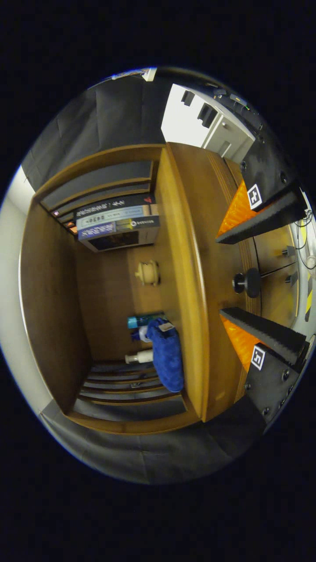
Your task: Pull open the drawer, take out the items inside it, and place them on the countertop above the cabinet.
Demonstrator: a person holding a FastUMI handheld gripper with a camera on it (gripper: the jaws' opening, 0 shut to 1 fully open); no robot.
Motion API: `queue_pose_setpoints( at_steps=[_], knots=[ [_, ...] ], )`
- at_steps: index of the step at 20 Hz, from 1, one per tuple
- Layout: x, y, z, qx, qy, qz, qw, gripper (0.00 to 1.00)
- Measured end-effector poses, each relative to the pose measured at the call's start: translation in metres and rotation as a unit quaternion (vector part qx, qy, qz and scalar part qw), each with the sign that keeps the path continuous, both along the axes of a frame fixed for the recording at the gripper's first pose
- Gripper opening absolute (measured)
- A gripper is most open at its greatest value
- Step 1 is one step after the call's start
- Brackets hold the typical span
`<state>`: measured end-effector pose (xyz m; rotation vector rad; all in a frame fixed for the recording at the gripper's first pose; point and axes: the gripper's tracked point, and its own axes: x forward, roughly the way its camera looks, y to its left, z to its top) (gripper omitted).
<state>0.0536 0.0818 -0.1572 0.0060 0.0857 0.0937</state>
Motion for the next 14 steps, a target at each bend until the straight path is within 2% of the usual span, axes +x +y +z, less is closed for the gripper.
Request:
queue_pose_setpoints(
  at_steps=[5,9,11,14],
  knots=[
    [0.012,0.011,-0.033,-0.009,0.034,0.012,0.999,0.94],
    [0.019,0.016,-0.039,-0.013,0.036,0.014,0.999,0.92],
    [0.022,0.005,-0.041,-0.026,0.04,-0.002,0.999,0.75],
    [0.023,0.007,-0.043,-0.009,0.053,0.008,0.999,0.54]
  ],
)
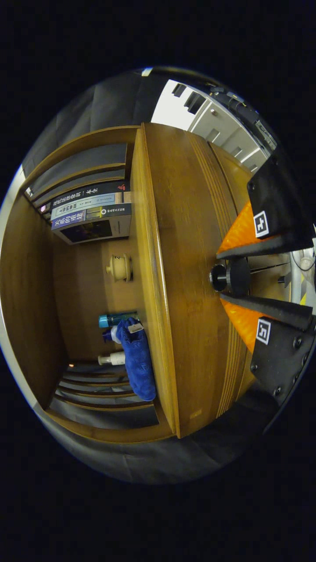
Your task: Pull open the drawer, take out the items inside it, and place them on the countertop above the cabinet.
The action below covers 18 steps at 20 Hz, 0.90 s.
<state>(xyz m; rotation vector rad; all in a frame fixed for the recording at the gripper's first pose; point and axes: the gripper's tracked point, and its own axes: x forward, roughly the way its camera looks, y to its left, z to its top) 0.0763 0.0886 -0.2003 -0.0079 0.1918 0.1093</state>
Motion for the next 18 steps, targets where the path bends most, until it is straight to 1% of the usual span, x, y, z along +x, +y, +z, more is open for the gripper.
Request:
queue_pose_setpoints(
  at_steps=[3,4,7,9,11,14,18],
  knots=[
    [0.001,-0.001,0.001,-0.021,-0.008,0.011,1.0,0.49],
    [0.001,0.0,0.001,-0.02,-0.01,0.013,1.0,0.47],
    [-0.003,-0.002,-0.001,-0.007,-0.001,0.004,1.0,0.47],
    [-0.001,-0.002,-0.002,-0.002,-0.007,-0.013,1.0,0.41],
    [-0.006,-0.002,-0.002,0.001,-0.01,-0.023,1.0,0.41],
    [-0.018,-0.006,-0.003,-0.006,-0.011,-0.026,1.0,0.41],
    [-0.038,-0.007,-0.003,-0.001,-0.012,-0.026,1.0,0.4]
  ],
)
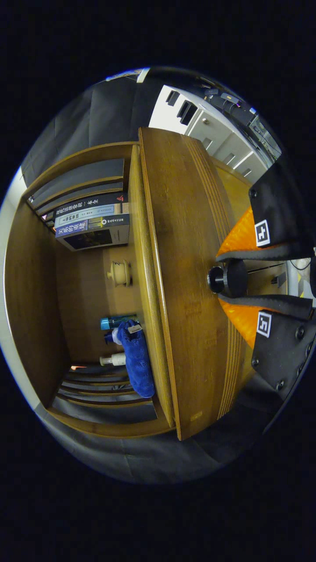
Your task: Pull open the drawer, take out the items inside it, and place them on the countertop above the cabinet.
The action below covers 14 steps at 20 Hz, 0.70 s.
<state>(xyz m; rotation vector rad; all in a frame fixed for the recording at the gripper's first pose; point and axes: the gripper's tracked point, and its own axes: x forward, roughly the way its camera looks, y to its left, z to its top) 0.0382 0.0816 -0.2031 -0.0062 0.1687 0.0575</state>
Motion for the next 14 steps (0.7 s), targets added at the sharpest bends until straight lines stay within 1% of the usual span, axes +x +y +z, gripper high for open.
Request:
queue_pose_setpoints(
  at_steps=[4,14],
  knots=[
    [-0.026,-0.003,-0.002,0.002,0.0,-0.011,1.0,0.4],
    [-0.085,-0.011,-0.009,0.002,0.01,-0.012,1.0,0.4]
  ],
)
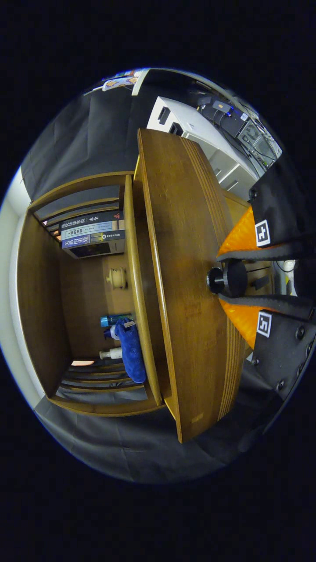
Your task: Pull open the drawer, take out the items inside it, and place them on the countertop above the cabinet.
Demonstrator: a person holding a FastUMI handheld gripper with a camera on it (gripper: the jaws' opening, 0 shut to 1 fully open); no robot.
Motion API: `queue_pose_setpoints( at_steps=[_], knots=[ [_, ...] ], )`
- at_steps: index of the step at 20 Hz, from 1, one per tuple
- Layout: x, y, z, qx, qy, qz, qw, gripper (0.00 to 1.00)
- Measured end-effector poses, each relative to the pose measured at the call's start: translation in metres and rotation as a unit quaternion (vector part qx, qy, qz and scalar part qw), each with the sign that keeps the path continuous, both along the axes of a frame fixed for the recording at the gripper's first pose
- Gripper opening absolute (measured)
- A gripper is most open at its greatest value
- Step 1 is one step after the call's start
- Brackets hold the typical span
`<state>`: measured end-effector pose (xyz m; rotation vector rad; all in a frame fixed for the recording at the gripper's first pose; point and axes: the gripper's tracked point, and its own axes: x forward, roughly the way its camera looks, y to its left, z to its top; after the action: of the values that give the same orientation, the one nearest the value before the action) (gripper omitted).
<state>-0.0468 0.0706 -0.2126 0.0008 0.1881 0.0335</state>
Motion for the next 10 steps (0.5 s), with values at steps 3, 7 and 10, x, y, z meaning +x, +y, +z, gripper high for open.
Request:
queue_pose_setpoints(
  at_steps=[3,7,10],
  knots=[
    [-0.015,-0.001,-0.003,-0.006,0.002,0.001,1.0,0.4],
    [-0.025,-0.001,-0.004,0.007,0.006,-0.007,1.0,0.4],
    [-0.023,-0.001,-0.003,0.004,0.007,-0.007,1.0,0.34]
  ],
)
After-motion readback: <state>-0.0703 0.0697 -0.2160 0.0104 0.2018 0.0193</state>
